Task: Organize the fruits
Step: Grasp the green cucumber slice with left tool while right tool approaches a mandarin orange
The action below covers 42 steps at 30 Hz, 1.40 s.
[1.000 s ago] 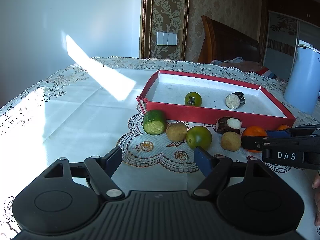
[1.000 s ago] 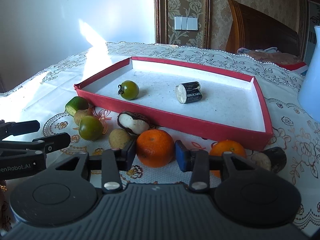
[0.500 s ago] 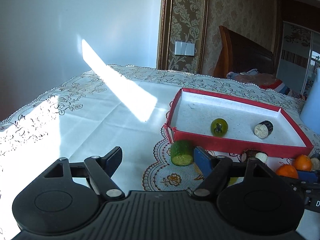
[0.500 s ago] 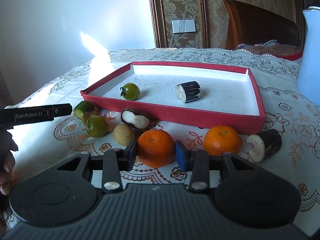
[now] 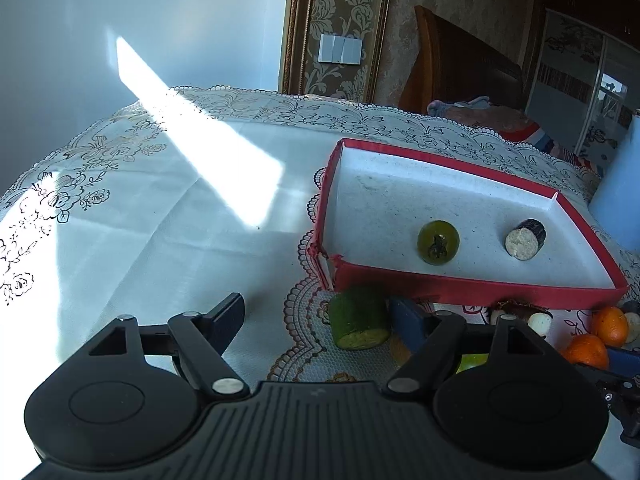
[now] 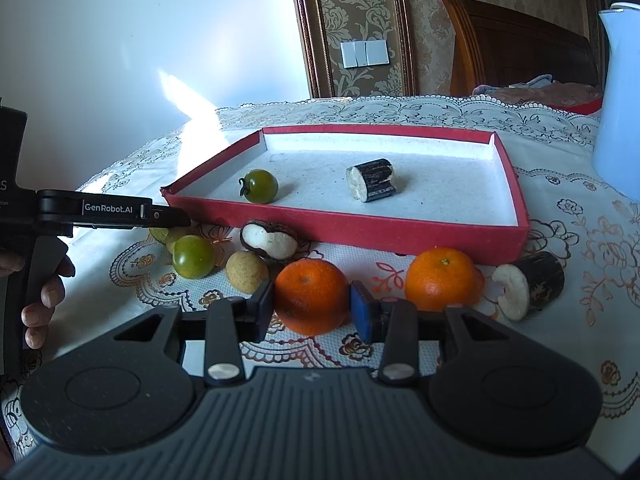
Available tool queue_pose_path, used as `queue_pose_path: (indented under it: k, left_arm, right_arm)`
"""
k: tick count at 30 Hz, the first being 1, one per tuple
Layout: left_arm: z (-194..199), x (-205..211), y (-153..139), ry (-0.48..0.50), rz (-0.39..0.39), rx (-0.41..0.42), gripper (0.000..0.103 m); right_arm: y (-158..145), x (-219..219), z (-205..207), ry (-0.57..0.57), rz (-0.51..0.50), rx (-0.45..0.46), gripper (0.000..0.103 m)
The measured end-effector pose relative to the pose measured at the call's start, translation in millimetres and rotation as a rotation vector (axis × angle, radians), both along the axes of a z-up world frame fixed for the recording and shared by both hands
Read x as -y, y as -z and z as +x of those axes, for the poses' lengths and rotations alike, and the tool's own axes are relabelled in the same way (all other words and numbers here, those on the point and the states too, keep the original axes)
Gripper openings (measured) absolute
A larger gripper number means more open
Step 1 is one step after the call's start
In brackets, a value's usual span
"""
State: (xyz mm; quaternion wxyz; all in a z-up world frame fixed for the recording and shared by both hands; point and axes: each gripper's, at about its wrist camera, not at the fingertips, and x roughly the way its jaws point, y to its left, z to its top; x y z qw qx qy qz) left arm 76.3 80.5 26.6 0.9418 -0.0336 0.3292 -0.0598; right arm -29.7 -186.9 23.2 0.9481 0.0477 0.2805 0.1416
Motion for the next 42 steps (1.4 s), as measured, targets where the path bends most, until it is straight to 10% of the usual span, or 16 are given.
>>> queue_pose_path:
  k: [8,12,19,42]
  left_arm:
    - [1,-1,5,0.004,-0.019,0.007,0.078]
    - [-5,1,4,0.046,-0.058,0.02,0.048]
    - [-14,7,4,0.068,-0.059,0.049,0.032]
    - [-90,58,-15,-0.014,0.104,0.268,0.031]
  right_arm:
    - [0,2,0,0.006,0.012,0.0,0.038]
    - [0,3,0,0.012,0.017,0.001,0.038]
    - [0,2,0,0.02,0.016,-0.001,0.038]
    - [-5,0,-11,0.042,0.0,0.041,0.038]
